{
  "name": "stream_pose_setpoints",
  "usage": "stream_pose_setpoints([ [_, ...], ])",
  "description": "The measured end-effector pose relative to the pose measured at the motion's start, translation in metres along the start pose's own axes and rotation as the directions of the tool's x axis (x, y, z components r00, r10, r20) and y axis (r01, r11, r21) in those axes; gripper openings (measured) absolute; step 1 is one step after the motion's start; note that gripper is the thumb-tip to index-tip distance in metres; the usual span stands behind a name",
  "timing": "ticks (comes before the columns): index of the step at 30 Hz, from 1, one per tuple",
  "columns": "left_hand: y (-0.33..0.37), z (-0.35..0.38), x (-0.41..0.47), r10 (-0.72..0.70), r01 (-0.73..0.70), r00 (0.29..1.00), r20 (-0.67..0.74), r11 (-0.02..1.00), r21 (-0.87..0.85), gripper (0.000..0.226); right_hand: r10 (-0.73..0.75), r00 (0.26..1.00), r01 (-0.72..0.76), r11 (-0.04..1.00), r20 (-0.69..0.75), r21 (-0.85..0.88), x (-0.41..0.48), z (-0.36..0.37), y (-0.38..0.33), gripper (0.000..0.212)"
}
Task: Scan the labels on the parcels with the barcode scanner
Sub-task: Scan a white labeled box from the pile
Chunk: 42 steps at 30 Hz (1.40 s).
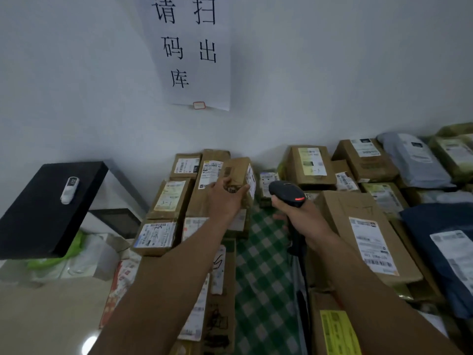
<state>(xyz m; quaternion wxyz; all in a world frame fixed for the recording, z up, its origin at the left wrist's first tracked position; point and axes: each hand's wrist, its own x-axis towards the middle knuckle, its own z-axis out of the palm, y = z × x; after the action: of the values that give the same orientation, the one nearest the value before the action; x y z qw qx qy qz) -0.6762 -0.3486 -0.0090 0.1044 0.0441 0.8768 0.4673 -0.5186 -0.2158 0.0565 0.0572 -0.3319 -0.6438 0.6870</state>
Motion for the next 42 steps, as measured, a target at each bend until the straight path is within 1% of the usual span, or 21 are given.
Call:
stream_pose_setpoints([
  [3,0.001,0.015,0.034,0.01,-0.012,1.0,0.024,0.998,0.06,0.07,0.024,1.0,-0.024,1.0,0.013,0.002,0.027,-0.004,0.0,0.039],
  [5,0.0,0.026,0.051,0.025,-0.028,0.999,0.029,0.99,0.14,0.068,0.052,0.998,-0.052,0.999,0.028,0.001,0.042,-0.007,0.002,0.039],
  [8,-0.001,0.043,0.068,0.04,-0.032,0.999,-0.029,0.97,0.243,0.068,0.073,0.996,-0.073,0.997,0.047,0.0,0.058,-0.01,0.01,0.038],
  [11,-0.006,0.059,0.077,0.072,-0.02,0.992,-0.102,0.898,0.439,0.067,0.095,0.995,-0.095,0.995,0.044,-0.003,0.07,-0.012,0.019,0.038],
  [13,-0.008,0.065,0.077,0.044,0.012,0.993,-0.11,0.883,0.468,0.069,0.103,0.994,-0.103,0.995,0.044,0.005,0.075,-0.014,0.022,0.033],
  [15,-0.011,0.068,0.076,0.016,0.038,0.993,-0.117,0.894,0.446,0.074,0.1,0.994,-0.1,0.995,0.049,0.009,0.076,-0.016,0.023,0.032],
  [19,-0.011,0.072,0.074,0.037,0.022,0.993,-0.109,0.869,0.494,0.088,0.096,0.994,-0.097,0.995,0.044,0.005,0.077,-0.021,0.024,0.038],
  [21,-0.014,0.075,0.069,0.108,-0.043,0.988,-0.109,0.875,0.481,0.091,0.095,0.995,-0.096,0.995,0.028,0.013,0.076,-0.023,0.025,0.041],
  [22,-0.014,0.078,0.067,0.175,-0.112,0.979,-0.102,0.889,0.444,0.087,0.094,0.995,-0.094,0.995,0.017,0.026,0.075,-0.024,0.025,0.041],
  [24,-0.012,0.09,0.058,0.347,-0.321,0.938,-0.022,0.888,0.33,0.062,0.085,0.996,-0.085,0.995,0.001,0.043,0.075,-0.027,0.026,0.037],
  [25,-0.012,0.099,0.052,0.406,-0.403,0.913,0.04,0.88,0.253,0.045,0.082,0.997,-0.081,0.996,-0.007,0.043,0.076,-0.029,0.026,0.035],
  [26,-0.012,0.109,0.045,0.425,-0.437,0.899,0.103,0.881,0.18,0.032,0.079,0.997,-0.079,0.996,-0.014,0.042,0.076,-0.031,0.026,0.033],
  [27,-0.014,0.12,0.039,0.403,-0.424,0.901,0.159,0.898,0.123,0.028,0.082,0.996,-0.081,0.996,-0.024,0.041,0.076,-0.033,0.026,0.033],
  [28,-0.017,0.132,0.035,0.346,-0.367,0.918,0.192,0.927,0.083,0.031,0.087,0.996,-0.086,0.996,-0.035,0.038,0.077,-0.035,0.026,0.034],
  [30,-0.027,0.15,0.034,0.195,-0.203,0.964,0.182,0.979,0.029,0.039,0.095,0.994,-0.094,0.995,-0.049,0.034,0.077,-0.039,0.027,0.033],
  [31,-0.032,0.157,0.037,0.145,-0.149,0.976,0.164,0.989,0.013,0.042,0.1,0.994,-0.098,0.995,-0.053,0.031,0.078,-0.041,0.027,0.032],
  [33,-0.038,0.17,0.046,0.085,-0.087,0.981,0.174,0.996,0.007,0.05,0.113,0.992,-0.111,0.993,-0.06,0.034,0.079,-0.045,0.029,0.03],
  [35,-0.037,0.177,0.056,-0.039,0.043,0.978,0.206,0.999,-0.017,0.062,0.116,0.991,-0.114,0.993,-0.065,0.031,0.081,-0.047,0.033,0.03],
  [36,-0.037,0.18,0.06,-0.091,0.102,0.97,0.225,0.994,-0.037,0.063,0.118,0.991,-0.116,0.993,-0.068,0.023,0.083,-0.047,0.035,0.03],
  [40,-0.042,0.194,0.071,-0.217,0.274,0.923,0.318,0.95,-0.149,0.046,0.128,0.99,-0.128,0.992,-0.067,0.013,0.089,-0.048,0.041,0.033],
  [42,-0.044,0.196,0.07,-0.279,0.343,0.909,0.309,0.923,-0.175,0.041,0.126,0.99,-0.126,0.992,-0.065,0.011,0.091,-0.049,0.041,0.032],
])
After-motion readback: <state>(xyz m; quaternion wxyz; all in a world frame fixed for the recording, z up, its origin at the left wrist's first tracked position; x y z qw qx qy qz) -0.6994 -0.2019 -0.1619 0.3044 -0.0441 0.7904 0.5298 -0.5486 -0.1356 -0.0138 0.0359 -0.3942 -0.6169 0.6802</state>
